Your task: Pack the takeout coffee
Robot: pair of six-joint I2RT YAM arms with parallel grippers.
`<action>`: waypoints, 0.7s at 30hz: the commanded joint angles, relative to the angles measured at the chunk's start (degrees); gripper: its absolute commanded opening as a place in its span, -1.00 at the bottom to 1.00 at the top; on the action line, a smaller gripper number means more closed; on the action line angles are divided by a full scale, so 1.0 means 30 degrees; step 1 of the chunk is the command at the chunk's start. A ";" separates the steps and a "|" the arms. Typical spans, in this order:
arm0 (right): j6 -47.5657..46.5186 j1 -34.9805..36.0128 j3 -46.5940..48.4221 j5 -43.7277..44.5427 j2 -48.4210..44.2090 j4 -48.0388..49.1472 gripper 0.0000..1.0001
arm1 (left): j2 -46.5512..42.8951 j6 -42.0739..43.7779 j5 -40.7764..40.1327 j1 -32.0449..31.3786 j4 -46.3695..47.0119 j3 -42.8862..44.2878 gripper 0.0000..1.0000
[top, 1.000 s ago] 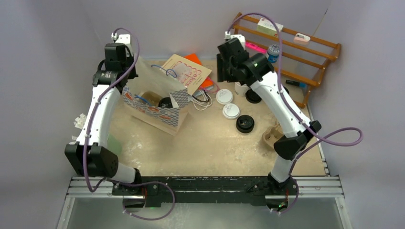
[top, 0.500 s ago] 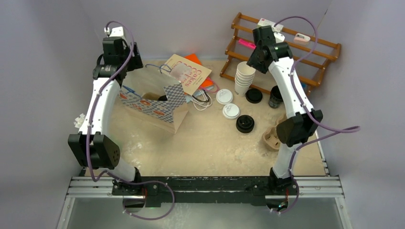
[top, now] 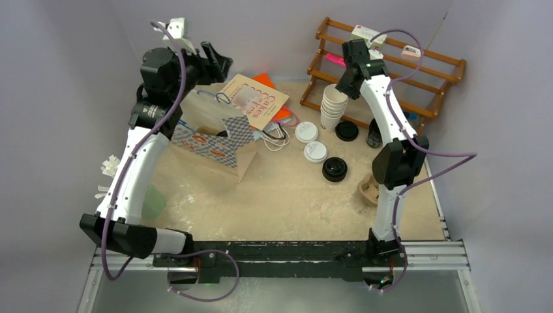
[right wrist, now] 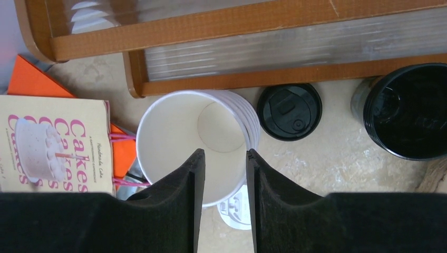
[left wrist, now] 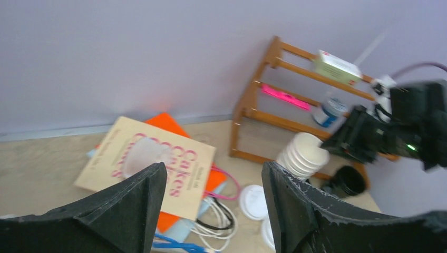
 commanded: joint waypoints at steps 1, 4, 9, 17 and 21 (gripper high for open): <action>0.0446 -0.0084 -0.0310 0.0301 -0.0319 0.0854 -0.27 | -0.0358 -0.0734 0.2792 -0.1118 0.2572 -0.1331 0.37; 0.0343 -0.0106 -0.0569 0.0757 -0.0311 0.0753 -0.26 | -0.0456 -0.0330 0.3109 -0.1643 0.2630 -0.1746 0.36; 0.0257 -0.0092 -0.0964 0.1015 -0.0397 0.0910 -0.17 | -0.0349 -0.0049 0.4012 -0.1902 0.2972 -0.2022 0.33; -0.0534 -0.0099 -0.0909 0.1175 -0.0575 0.1305 -0.34 | -0.0026 -0.0042 0.4483 -0.2247 0.3367 -0.2289 0.32; -0.0615 -0.0126 -0.0820 0.0801 -0.0324 0.1420 -0.44 | -0.0015 -0.0034 0.4576 -0.2287 0.3439 -0.2507 0.32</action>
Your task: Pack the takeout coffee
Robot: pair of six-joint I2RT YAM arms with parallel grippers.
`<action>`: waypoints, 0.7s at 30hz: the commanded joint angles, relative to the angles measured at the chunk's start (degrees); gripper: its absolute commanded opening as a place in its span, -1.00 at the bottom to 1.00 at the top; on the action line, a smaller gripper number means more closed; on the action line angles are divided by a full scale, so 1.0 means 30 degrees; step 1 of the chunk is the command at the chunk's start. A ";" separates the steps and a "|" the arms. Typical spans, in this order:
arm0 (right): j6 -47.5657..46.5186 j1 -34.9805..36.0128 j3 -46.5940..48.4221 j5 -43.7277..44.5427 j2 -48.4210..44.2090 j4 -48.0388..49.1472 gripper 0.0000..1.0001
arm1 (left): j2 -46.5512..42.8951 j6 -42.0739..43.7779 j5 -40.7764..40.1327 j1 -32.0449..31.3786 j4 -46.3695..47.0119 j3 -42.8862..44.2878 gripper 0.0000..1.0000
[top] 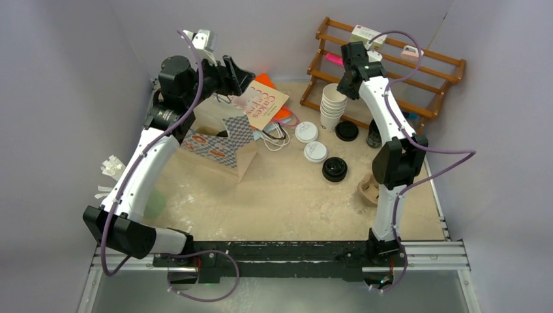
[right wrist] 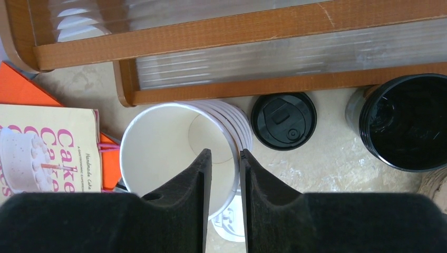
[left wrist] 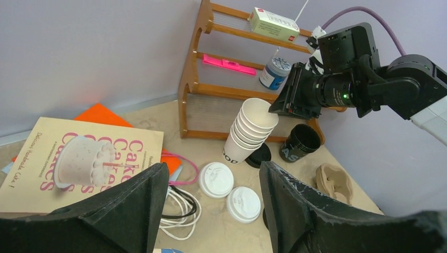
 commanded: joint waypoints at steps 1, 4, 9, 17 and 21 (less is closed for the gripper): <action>-0.0290 -0.0069 0.0157 0.0228 -0.0351 0.0299 -0.44 | 0.0095 0.0128 0.0482 -0.0094 0.0943 -0.0274 0.32; -0.0444 -0.0074 0.0270 0.0429 -0.0215 0.0225 -0.38 | 0.0098 0.0382 0.0412 -0.0094 0.0725 -0.0170 0.32; -0.0474 -0.0051 0.0067 0.0277 -0.0213 0.0230 -0.50 | 0.0040 0.0415 0.0530 -0.0094 0.0575 -0.0128 0.32; -0.0105 -0.0077 -0.0303 -0.0380 -0.1373 -0.0022 -1.00 | 0.0817 -0.0609 0.1668 -0.0214 0.1566 -0.0156 0.32; 0.0280 -0.0156 -0.1999 -0.1291 -0.2796 0.0990 -1.00 | 0.2379 -0.0969 0.1719 -0.1038 0.2525 0.0965 0.32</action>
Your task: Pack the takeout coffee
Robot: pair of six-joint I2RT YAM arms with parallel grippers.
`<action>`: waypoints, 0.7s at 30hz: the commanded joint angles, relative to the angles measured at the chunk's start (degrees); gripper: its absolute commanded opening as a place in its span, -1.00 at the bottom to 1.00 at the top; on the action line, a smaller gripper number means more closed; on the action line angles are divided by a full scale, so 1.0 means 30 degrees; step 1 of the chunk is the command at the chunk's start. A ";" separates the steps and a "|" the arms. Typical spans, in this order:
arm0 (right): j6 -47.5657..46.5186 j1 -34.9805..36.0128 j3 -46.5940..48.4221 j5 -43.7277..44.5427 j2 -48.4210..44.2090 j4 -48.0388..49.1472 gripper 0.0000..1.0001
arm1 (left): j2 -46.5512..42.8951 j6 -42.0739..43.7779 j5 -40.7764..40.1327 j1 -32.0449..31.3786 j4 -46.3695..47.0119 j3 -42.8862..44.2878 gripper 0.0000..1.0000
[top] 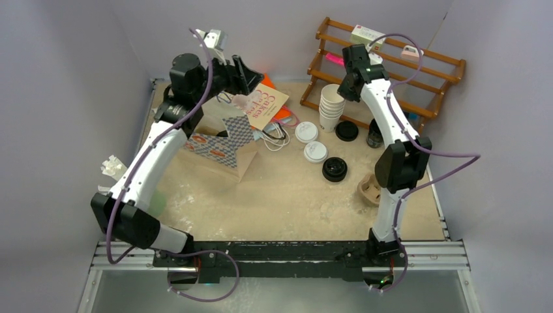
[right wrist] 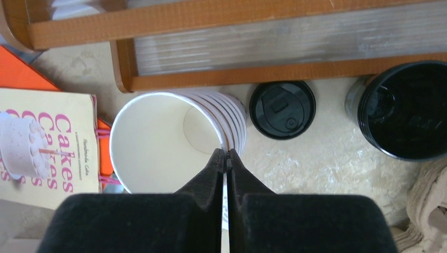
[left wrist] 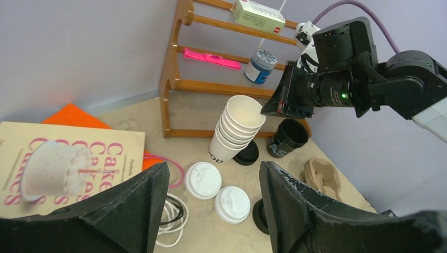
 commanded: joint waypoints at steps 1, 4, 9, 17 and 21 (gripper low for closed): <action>0.0436 -0.0149 -0.1585 -0.1142 -0.2503 0.1305 -1.00 | 0.2014 -0.0750 0.0673 -0.1129 0.1845 0.1465 0.32; 0.0178 -0.0158 -0.2067 -0.1378 -0.2921 0.1826 -1.00 | 0.3702 -0.0747 0.0687 -0.2156 0.2253 0.2653 0.30; -0.0062 -0.0176 -0.2722 -0.1796 -0.3609 0.2832 -1.00 | 0.6825 -0.0982 0.0678 -0.3509 0.3706 0.4376 0.21; 0.0724 -0.0566 -0.6495 -0.3911 -0.5211 0.6421 -1.00 | 1.1280 -0.2939 0.0879 -0.3734 0.4951 0.8090 0.02; 0.1297 -0.0709 -0.7734 -0.5168 -0.5685 0.8841 -1.00 | 1.3176 -0.2605 0.0621 -0.3708 0.3095 1.0772 0.07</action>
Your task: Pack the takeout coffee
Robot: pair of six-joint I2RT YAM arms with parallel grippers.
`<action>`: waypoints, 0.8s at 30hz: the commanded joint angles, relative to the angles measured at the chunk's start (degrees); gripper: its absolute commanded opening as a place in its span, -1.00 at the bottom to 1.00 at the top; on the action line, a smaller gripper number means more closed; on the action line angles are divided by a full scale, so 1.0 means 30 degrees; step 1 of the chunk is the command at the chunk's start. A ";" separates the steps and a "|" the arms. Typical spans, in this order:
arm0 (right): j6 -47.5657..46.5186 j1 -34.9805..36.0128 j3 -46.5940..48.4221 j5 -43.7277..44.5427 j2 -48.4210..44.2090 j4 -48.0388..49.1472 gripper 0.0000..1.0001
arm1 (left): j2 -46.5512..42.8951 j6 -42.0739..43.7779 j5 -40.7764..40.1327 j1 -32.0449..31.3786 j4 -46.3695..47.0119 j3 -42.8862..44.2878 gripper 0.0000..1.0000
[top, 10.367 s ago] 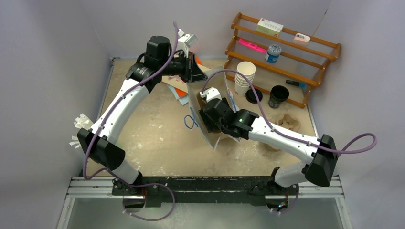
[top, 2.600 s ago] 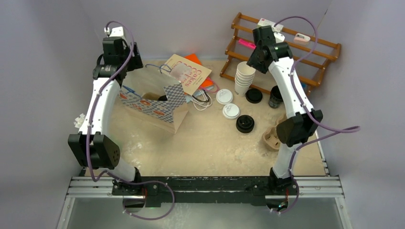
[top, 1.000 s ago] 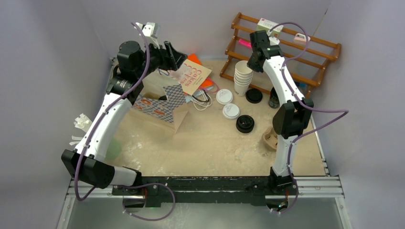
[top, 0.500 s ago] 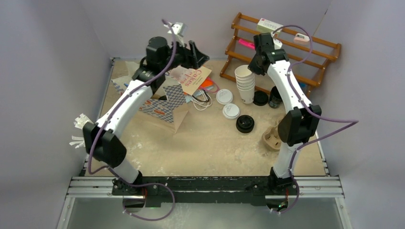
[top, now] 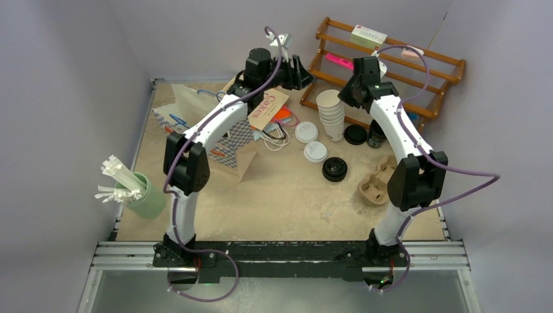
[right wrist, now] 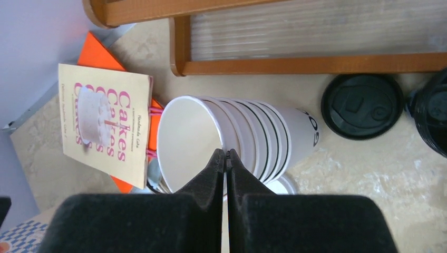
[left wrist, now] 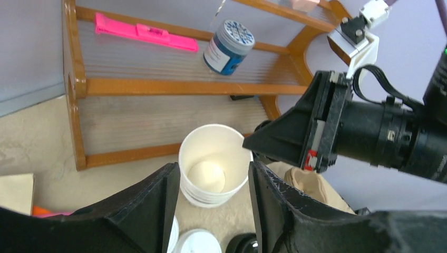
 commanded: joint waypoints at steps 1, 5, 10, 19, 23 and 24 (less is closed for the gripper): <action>0.0928 -0.0272 -0.0843 -0.1940 -0.1073 0.3812 -1.00 | 0.1271 -0.0116 -0.0167 0.0127 -0.0544 0.3704 0.08; 0.1281 -0.0533 -0.1415 -0.2875 -0.1098 0.5224 -1.00 | 0.1817 0.0359 -0.0649 0.0168 -0.1652 0.4664 0.09; 0.1632 -0.1172 -0.1675 -0.3811 -0.0935 0.6478 -1.00 | 0.2351 0.0610 -0.0670 0.0219 -0.1850 0.5079 0.09; 0.2814 -0.2053 -0.3472 -0.5904 -0.1127 0.8266 -1.00 | 0.4617 0.0056 -0.0557 0.0324 -0.3005 0.6935 0.07; 0.3098 -0.2158 -0.4313 -0.6325 -0.1306 0.8977 -1.00 | 0.5574 -0.0537 -0.0189 0.0310 -0.2688 0.7364 0.08; 0.3176 -0.2189 -0.4445 -0.6395 -0.1325 0.9039 -1.00 | 0.5694 -0.0627 -0.0134 0.0293 -0.2620 0.7367 0.09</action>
